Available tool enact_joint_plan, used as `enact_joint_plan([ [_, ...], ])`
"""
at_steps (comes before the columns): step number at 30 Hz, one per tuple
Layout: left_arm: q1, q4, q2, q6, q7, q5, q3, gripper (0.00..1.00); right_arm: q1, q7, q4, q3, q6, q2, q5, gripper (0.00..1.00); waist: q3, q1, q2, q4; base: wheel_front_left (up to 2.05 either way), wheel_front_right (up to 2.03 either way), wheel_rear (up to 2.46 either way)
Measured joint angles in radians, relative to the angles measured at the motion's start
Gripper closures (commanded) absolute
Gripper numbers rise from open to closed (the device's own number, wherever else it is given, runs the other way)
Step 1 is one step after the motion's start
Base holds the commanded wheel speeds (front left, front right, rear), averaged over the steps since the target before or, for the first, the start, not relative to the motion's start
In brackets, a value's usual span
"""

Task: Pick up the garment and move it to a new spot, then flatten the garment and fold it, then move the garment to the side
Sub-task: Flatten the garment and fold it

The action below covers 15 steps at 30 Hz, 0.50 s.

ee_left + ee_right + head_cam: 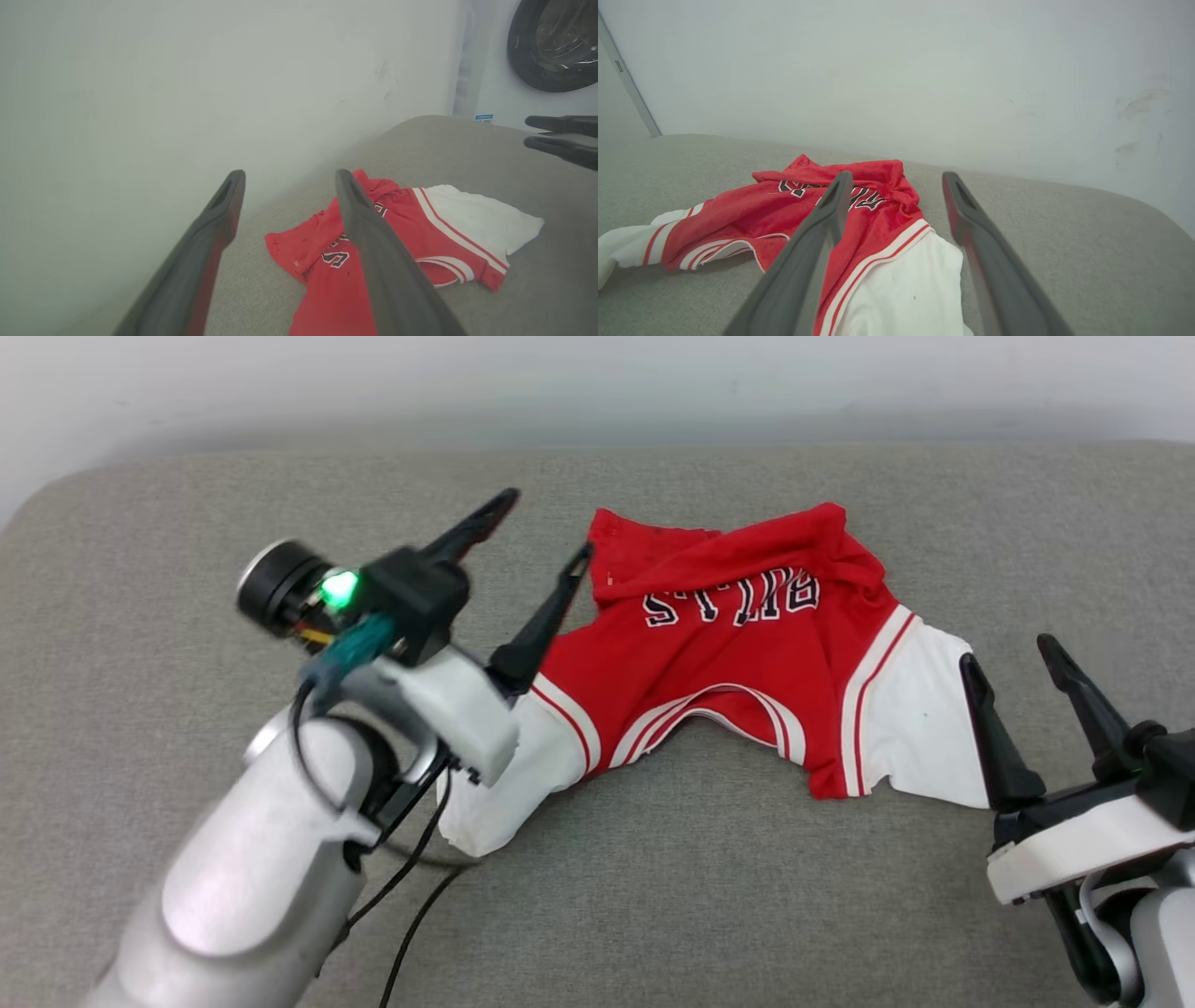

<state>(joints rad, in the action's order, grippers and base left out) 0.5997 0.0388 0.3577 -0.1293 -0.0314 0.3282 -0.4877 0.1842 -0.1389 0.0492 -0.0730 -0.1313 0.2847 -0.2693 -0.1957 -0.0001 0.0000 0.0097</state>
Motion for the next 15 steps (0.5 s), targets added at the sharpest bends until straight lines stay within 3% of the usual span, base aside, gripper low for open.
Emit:
enact_joint_plan([
  [10,0.279,0.047,0.107,0.0,-0.431,0.348,-0.367,0.0,-0.03,0.04,-0.078,0.013,0.0,-0.052,0.024,0.0,-0.032,0.0,0.0,-0.061,0.0,0.0,0.0],
  [15,0.379,0.059,0.138,0.0,-0.606,0.455,-0.543,0.0,-0.024,0.033,-0.073,0.007,0.0,-0.051,0.022,0.0,-0.054,0.0001,0.0,-0.089,0.0,0.0,0.0],
])
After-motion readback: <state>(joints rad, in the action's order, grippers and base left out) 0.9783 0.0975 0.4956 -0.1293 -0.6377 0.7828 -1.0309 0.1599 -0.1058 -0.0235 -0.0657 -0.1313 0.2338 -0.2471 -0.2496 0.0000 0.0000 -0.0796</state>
